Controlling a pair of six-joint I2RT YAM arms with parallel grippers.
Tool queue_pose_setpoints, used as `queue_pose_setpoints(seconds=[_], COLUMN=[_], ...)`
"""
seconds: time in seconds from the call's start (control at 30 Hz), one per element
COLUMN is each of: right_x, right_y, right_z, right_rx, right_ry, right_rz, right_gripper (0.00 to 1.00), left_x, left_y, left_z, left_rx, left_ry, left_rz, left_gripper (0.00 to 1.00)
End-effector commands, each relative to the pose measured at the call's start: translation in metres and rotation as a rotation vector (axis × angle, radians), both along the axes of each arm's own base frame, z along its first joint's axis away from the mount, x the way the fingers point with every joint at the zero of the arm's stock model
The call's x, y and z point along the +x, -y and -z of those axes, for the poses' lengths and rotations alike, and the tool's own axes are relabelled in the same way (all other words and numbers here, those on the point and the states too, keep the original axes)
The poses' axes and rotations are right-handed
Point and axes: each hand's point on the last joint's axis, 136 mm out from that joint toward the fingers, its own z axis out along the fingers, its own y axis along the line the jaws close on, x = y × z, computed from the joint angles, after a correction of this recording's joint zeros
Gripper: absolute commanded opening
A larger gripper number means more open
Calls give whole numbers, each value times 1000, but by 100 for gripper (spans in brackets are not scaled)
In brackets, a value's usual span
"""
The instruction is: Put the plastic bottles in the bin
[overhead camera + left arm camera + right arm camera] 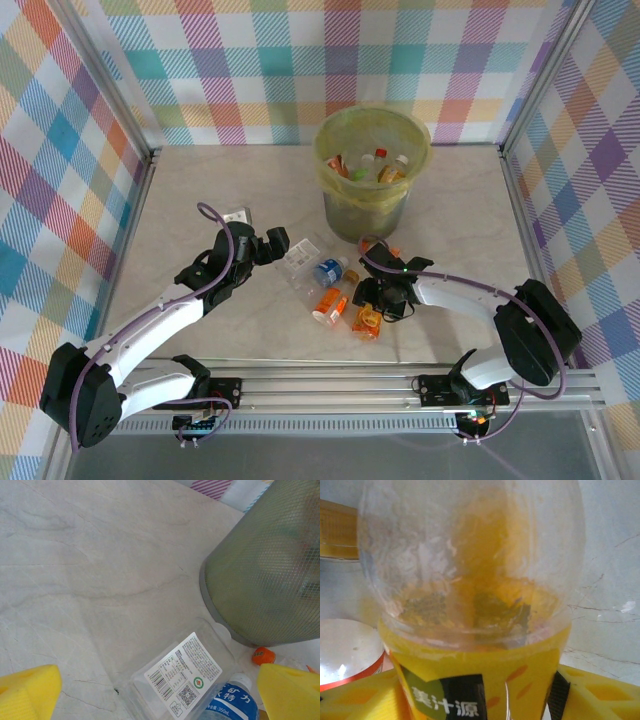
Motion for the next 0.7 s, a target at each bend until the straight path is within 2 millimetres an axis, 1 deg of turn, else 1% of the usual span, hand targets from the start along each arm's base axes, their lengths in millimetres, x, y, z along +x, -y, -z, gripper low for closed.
queue_pose_setpoints(seconds=[0.0,0.1,0.2,0.33,0.5,0.67], right_x=[-6,-6,-6,-6,-6,-4], right_y=[9,7,5,1,-3,-5], right_z=[11,14,16,15,3,-20], right_rx=[-49,-50,-46,-34,-21,7], right_ry=[-29,-39,-46,-53,-41,3], right_rz=[-14,-21,-28,-50,-87,-123], right_gripper=[68,67,63,57,48,45], left_x=[3,3,3,3,4,4], left_y=[-1,-1,-2,-2,-2,-3], left_z=[-2,-3,-3,-2,-2,-1], left_rx=[-1,-2,0,1,2,5], left_ry=[6,7,8,6,6,5], left_rz=[-8,-8,-9,-10,-11,-13], left_gripper=[100,100,100,100,100,100])
